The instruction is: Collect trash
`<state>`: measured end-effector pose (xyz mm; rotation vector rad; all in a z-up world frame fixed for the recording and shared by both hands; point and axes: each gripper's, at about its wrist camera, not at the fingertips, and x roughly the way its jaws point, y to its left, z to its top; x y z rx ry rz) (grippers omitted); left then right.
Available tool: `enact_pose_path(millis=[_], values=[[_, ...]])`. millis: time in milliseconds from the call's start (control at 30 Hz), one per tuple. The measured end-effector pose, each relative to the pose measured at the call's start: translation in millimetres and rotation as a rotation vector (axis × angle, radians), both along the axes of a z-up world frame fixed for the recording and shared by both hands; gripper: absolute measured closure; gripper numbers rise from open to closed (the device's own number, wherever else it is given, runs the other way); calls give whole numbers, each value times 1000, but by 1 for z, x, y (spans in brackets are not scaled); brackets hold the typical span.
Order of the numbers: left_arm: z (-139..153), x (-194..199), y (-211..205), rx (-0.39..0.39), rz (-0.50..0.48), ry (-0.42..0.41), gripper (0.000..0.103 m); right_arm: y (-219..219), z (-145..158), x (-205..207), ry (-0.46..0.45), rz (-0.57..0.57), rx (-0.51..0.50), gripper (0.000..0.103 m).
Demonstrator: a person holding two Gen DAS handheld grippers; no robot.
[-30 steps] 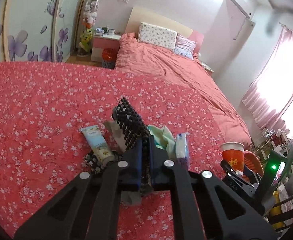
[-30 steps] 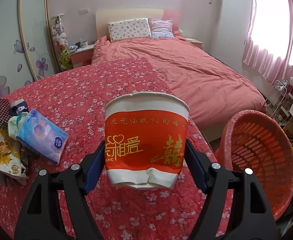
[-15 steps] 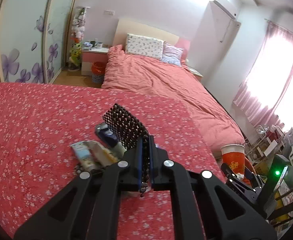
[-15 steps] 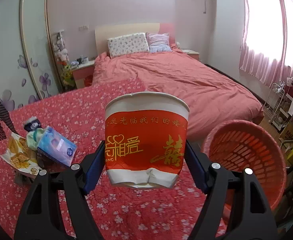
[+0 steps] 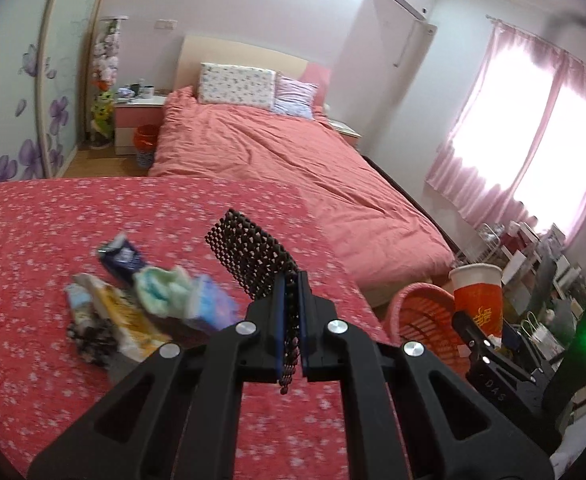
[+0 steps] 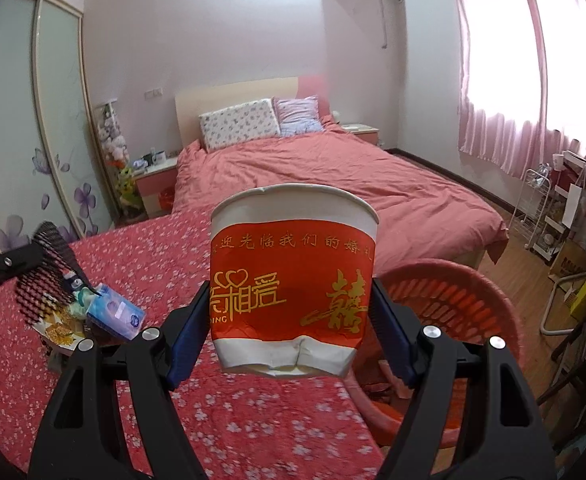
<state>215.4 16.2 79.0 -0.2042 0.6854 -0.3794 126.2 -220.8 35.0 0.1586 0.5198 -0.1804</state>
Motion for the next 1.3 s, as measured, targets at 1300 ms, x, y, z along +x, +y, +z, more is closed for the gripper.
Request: enact_pose_path(millis=[1300], values=[[-74, -14, -244, 3, -474, 110, 96, -128, -35, -46, -15, -293, 86, 29]])
